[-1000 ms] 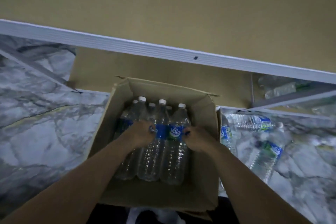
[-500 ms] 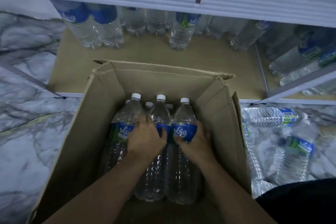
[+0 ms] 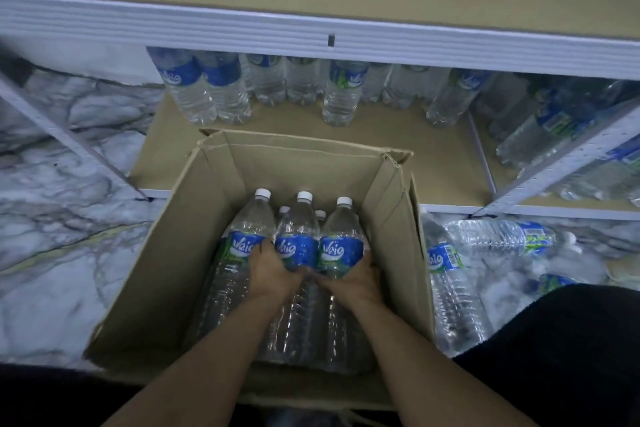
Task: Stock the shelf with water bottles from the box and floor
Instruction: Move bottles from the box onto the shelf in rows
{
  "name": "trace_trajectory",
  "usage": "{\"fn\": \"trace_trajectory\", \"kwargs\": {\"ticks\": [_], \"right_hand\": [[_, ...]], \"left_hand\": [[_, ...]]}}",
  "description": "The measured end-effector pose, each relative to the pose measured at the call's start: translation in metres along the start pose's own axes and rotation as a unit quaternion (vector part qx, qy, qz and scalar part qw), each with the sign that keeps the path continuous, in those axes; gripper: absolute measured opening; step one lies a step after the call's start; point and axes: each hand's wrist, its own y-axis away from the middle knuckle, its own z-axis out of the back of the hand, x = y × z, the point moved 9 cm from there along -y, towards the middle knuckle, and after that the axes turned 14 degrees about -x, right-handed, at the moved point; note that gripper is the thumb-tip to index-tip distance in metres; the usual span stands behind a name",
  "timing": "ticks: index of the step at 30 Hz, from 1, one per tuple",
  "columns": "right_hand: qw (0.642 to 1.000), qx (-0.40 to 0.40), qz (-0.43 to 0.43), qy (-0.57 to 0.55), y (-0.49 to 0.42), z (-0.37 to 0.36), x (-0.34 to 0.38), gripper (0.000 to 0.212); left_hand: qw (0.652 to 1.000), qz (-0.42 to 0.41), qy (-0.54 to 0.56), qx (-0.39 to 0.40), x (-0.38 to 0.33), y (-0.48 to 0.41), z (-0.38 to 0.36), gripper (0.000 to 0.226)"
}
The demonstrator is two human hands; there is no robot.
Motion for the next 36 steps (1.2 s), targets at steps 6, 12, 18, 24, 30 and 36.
{"fn": "trace_trajectory", "kwargs": {"ticks": [6,12,18,24,30,36], "right_hand": [[0.998,-0.016,-0.047,-0.025,-0.015,0.000,-0.016,0.092],[0.995,-0.032,-0.058,-0.077,-0.012,0.003,-0.021,0.098],[0.998,0.014,-0.048,-0.037,-0.003,-0.004,-0.021,0.126],[0.994,0.018,-0.091,-0.051,-0.005,-0.009,-0.026,0.121],[0.991,0.018,-0.112,-0.073,-0.006,-0.002,-0.022,0.104],[0.985,0.018,-0.118,-0.122,-0.005,-0.004,-0.029,0.089]], "left_hand": [[0.994,0.007,-0.091,0.066,-0.002,-0.005,-0.010,0.074],[0.996,0.014,-0.021,0.088,-0.003,0.016,-0.030,0.078],[0.983,0.098,0.051,0.146,0.018,0.000,-0.023,0.080],[0.978,0.078,0.032,0.190,0.022,-0.008,-0.024,0.073],[0.974,0.020,0.005,0.227,0.008,0.004,-0.032,0.068],[0.978,-0.003,-0.057,0.203,0.009,0.005,-0.037,0.116]]}}
